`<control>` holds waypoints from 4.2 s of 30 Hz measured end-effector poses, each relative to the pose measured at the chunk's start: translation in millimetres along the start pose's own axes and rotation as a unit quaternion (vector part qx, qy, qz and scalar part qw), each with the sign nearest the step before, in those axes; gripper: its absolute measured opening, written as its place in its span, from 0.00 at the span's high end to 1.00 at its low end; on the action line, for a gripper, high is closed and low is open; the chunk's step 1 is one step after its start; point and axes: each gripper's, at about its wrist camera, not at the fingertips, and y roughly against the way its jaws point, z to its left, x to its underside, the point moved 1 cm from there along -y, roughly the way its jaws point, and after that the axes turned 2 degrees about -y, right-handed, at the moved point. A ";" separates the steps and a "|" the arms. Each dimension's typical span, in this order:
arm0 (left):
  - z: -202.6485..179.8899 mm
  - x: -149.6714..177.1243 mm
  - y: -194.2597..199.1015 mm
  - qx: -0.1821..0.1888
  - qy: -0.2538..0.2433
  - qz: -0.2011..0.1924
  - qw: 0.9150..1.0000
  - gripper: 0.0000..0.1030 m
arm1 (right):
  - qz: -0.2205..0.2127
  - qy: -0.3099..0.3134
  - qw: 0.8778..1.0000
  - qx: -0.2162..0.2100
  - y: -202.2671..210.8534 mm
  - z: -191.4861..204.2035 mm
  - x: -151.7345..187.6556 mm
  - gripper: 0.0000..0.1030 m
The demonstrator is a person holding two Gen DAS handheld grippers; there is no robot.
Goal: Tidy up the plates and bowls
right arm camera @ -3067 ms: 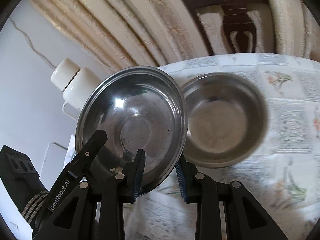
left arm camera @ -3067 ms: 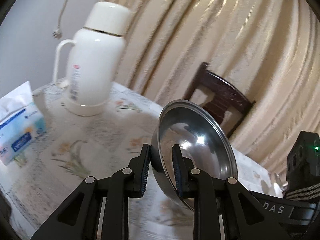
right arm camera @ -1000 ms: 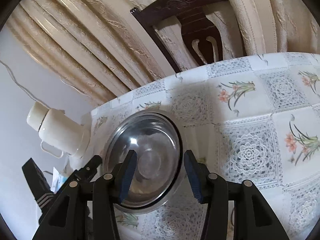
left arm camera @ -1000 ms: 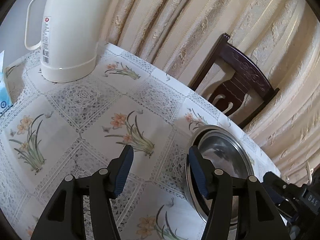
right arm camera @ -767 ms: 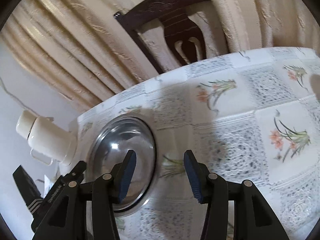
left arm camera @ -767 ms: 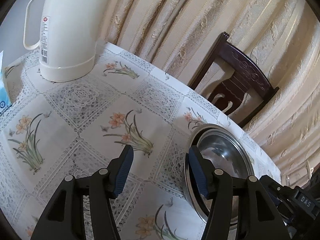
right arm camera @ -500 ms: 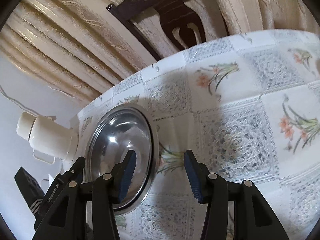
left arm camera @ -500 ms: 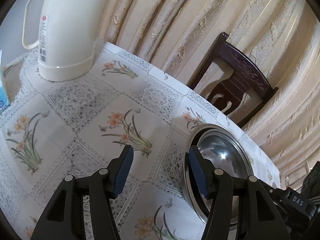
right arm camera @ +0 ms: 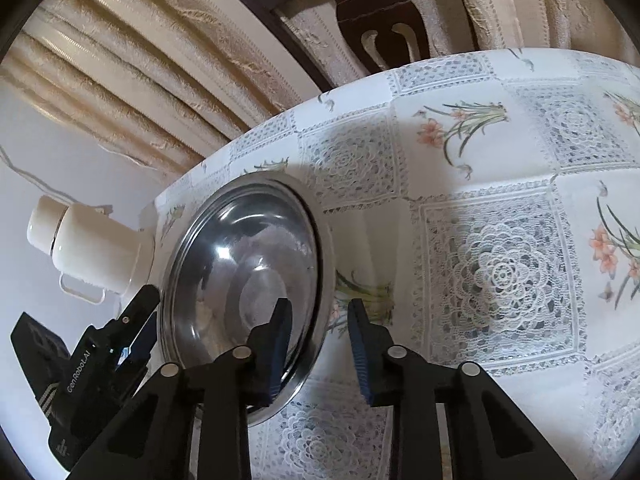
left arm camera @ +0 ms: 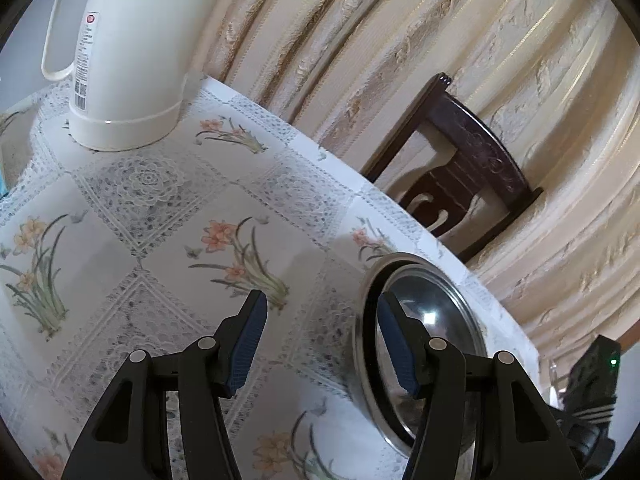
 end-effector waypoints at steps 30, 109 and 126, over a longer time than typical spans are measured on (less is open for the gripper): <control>-74.2 42.9 -17.0 0.082 -0.110 0.071 0.988 0.46 | -0.013 0.025 0.999 0.025 51.7 -29.4 16.7 0.80; -151.6 114.5 -10.8 0.077 -0.230 0.098 0.965 0.45 | -0.160 -0.254 0.951 0.078 212.5 -308.8 -1.3 0.60; -150.0 118.1 -17.0 0.074 -0.226 0.108 0.965 0.45 | -0.127 -0.244 0.961 0.039 199.7 -308.3 -4.8 0.75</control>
